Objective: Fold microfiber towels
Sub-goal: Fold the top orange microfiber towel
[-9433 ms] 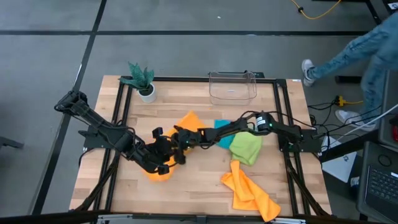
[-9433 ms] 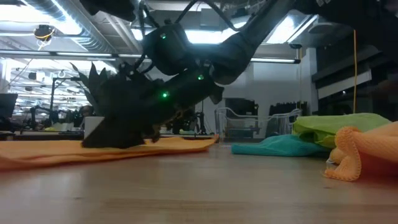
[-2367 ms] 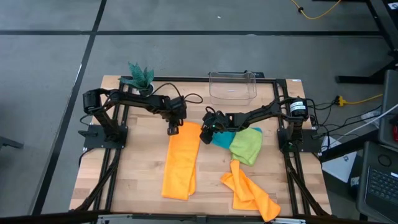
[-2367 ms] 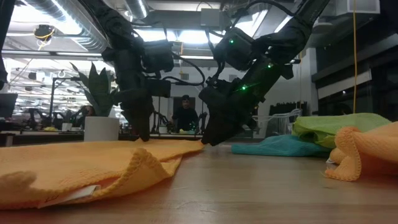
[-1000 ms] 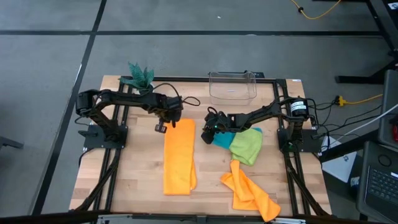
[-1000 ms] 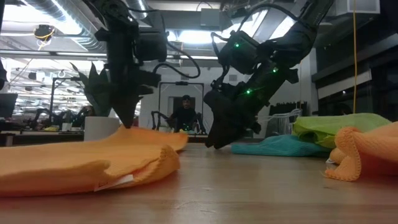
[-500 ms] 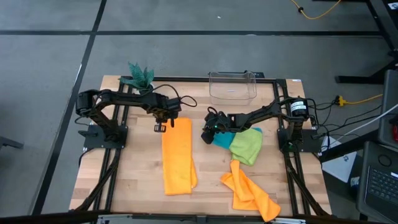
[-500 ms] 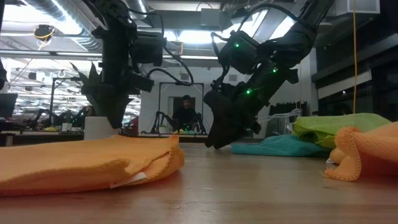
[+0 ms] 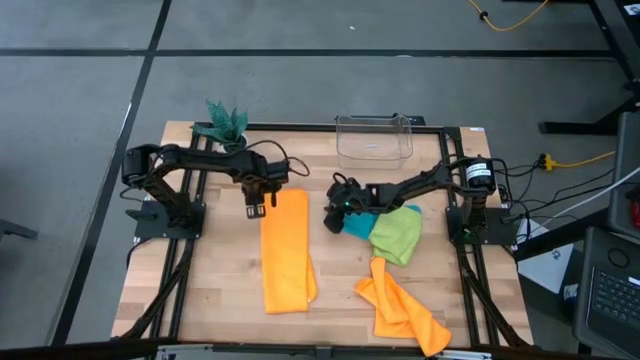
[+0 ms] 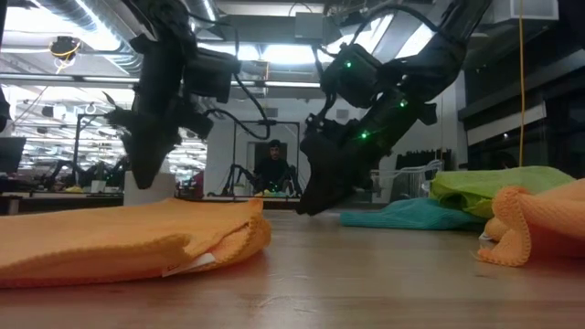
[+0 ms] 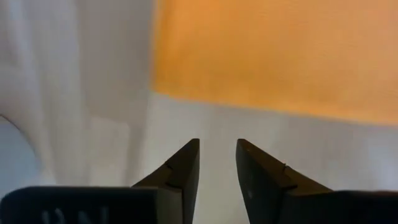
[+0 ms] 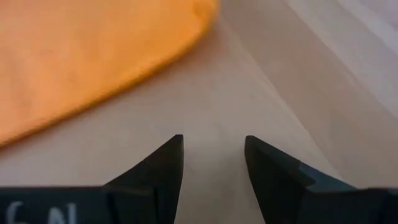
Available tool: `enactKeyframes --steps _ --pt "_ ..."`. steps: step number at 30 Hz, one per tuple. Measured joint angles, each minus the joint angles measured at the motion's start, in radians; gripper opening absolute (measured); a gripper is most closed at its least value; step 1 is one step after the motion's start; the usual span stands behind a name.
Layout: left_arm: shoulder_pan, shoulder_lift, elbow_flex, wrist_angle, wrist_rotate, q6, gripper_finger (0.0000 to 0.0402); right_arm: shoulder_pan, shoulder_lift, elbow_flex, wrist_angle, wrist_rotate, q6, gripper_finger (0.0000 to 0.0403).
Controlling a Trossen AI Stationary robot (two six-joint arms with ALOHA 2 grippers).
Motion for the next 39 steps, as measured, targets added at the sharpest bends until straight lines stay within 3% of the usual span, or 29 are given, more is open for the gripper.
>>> enactKeyframes --steps 6,11,18,21,27,35,39 --pt "-0.065 0.0 0.0 -0.139 0.052 -0.204 0.0086 0.058 0.0 0.0 0.045 -0.105 -0.12 0.0174" --pt "-0.164 0.0 0.0 -0.144 0.104 -0.362 0.0086 0.15 -0.001 0.0 0.053 -0.21 -0.194 0.0174" --pt "-0.383 0.0 0.0 -0.145 0.294 -0.415 0.0086 0.29 -0.002 0.001 0.11 -0.204 -0.225 0.0174" --pt "-0.492 0.0 0.0 -0.121 0.317 -0.51 0.0086 0.335 -0.003 0.001 0.134 -0.157 -0.252 0.0174" --pt "-0.716 0.0 0.0 0.131 0.178 -0.737 0.0085 0.393 -0.004 0.002 0.223 -0.153 -0.282 0.0174" --pt "-0.917 0.0 0.0 0.55 -0.01 -0.736 0.0085 0.434 -0.004 0.095 0.147 -0.202 -0.296 0.0174" --pt "-0.958 0.0 0.0 0.642 -0.111 -0.747 0.0089 0.45 0.006 0.168 0.058 -0.204 -0.308 0.0174"
